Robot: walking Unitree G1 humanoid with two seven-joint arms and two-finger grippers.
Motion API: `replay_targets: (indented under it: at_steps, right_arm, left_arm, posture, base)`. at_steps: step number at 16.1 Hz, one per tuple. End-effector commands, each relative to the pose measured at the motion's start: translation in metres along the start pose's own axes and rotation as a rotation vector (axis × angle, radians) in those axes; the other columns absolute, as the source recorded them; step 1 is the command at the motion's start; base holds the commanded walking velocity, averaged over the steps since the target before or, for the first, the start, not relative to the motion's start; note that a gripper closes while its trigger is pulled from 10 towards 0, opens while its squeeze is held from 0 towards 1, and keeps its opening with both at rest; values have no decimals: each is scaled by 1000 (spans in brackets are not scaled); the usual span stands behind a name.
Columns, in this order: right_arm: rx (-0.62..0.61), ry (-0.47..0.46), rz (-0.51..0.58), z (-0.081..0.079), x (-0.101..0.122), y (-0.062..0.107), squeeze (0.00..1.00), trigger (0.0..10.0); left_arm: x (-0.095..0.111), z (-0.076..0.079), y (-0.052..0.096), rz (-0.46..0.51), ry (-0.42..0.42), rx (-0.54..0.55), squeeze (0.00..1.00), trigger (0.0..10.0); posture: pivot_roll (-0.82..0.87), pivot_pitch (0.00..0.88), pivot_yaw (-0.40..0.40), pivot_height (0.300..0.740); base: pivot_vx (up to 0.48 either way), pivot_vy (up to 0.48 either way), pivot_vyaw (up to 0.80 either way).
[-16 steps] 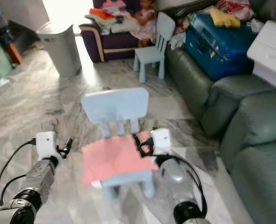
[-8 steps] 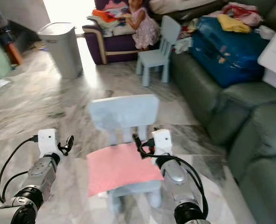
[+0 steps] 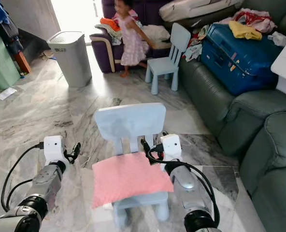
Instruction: Move the pillow to the sofa
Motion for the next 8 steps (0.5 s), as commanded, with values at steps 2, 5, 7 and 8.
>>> replay_targets:
  at_steps: [2, 5, 7, 8]
  right_arm:
    - [11, 2, 16, -3, 4, -3, 0, 10000]
    - [12, 6, 15, -2, 4, -3, 0, 10000]
    - [13, 7, 15, -2, 5, -3, 0, 10000]
    - [13, 7, 15, -2, 5, -3, 0, 10000]
  left_arm:
    - [1, -4, 0, 3, -1, 12, 0, 10000]
    - [1, -3, 0, 13, 12, 7, 0, 10000]
    - [1, -3, 0, 8, 11, 8, 0, 10000]
    - [1, -3, 0, 8, 13, 8, 0, 10000]
  posture:
    - [-160, 0, 56, 740]
    - [-161, 0, 55, 740]
    - [-161, 0, 55, 740]
    - [-161, 0, 54, 740]
  base:
    - [446, 0, 0]
    - [135, 0, 0]
    - [0, 0, 0]
    - [0, 0, 0]
Point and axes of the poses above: a point about 5 cm out from each wrist's last joint towards the gripper, its own y axis pointing back from the gripper into the wrist, its own x axis along the axis of the wrist's last joint, z = x × y, the point moved 1 cm from there along -y, pointing out of the wrist towards the gripper, and after that the axes turned 8 degrees about -y, right-handed, at the moved point
